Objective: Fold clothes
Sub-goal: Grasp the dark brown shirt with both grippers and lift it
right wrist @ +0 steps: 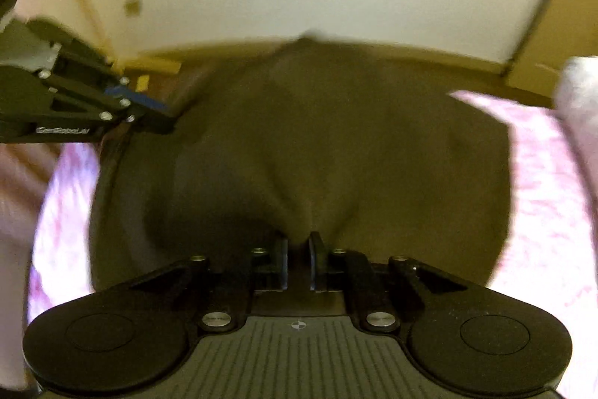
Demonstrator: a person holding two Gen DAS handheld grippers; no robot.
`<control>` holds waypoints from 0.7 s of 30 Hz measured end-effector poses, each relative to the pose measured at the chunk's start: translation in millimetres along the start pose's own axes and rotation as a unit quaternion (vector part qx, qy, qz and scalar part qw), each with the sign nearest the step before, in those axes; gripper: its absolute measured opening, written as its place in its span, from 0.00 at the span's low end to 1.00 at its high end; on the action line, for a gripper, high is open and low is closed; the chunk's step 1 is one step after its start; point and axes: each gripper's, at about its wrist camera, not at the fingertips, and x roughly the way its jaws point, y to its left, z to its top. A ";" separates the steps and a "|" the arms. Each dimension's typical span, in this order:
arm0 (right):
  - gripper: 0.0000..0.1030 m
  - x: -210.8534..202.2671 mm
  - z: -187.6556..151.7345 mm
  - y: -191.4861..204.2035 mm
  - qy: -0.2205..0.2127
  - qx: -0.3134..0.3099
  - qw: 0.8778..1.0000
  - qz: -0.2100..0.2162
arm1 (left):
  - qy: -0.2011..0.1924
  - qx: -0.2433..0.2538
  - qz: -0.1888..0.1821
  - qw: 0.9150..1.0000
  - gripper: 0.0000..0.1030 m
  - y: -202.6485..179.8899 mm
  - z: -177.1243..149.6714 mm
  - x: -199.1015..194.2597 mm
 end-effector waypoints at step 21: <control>0.11 -411.1 -510.7 -22.2 0.054 0.390 0.888 -0.239 | 0.080 0.241 -0.347 0.903 0.32 -499.9 -154.3 -168.5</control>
